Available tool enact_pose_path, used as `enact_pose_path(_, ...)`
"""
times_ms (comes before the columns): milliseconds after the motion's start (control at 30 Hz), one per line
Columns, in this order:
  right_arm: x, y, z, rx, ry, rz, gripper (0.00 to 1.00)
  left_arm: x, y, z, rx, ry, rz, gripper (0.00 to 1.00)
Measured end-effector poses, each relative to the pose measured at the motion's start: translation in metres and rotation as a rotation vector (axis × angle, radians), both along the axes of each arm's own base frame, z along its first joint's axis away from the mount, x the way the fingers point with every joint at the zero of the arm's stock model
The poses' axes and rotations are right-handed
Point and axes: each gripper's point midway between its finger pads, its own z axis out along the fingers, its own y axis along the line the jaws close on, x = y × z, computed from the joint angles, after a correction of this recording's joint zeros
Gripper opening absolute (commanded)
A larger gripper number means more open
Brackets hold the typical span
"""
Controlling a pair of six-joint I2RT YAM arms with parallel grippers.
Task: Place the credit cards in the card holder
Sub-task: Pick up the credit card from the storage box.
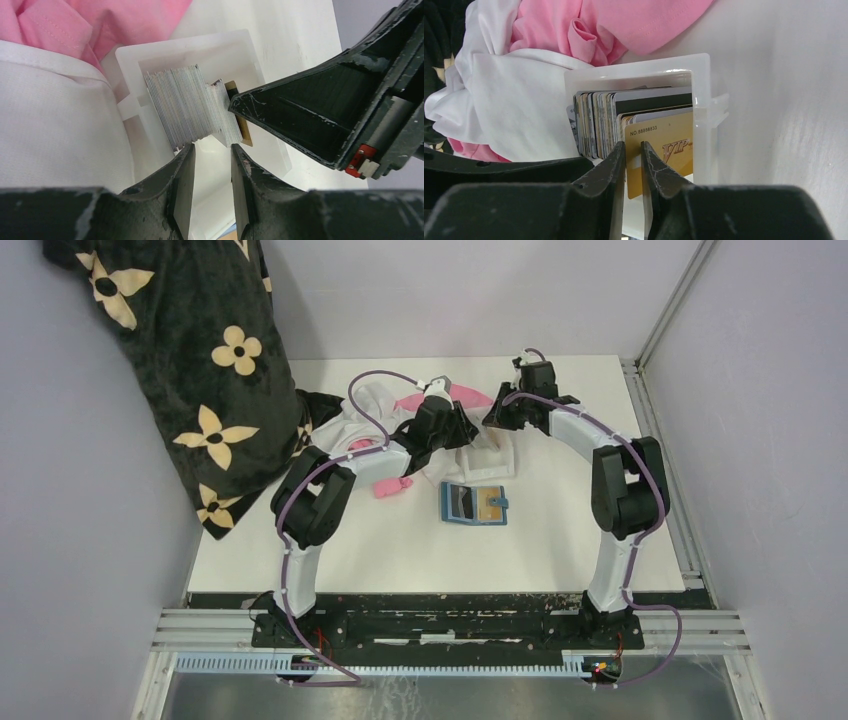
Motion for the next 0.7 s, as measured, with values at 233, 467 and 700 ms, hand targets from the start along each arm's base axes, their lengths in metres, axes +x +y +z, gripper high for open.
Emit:
enact_pose_path(233,-0.006,0.0,0.008,-0.011,0.001,0.002,0.07,-0.001,0.0,-0.001,0.002,0.002,0.0,0.39)
enact_pose_path(467,-0.014,-0.005,0.008,-0.114,0.001,0.003,0.01,-0.005,0.004,-0.008,0.012,0.015,0.0,0.4)
enact_pose_path(700,-0.027,-0.009,0.02,-0.291,-0.036,0.014,0.01,-0.009,0.008,0.005,0.002,0.001,0.001,0.41)
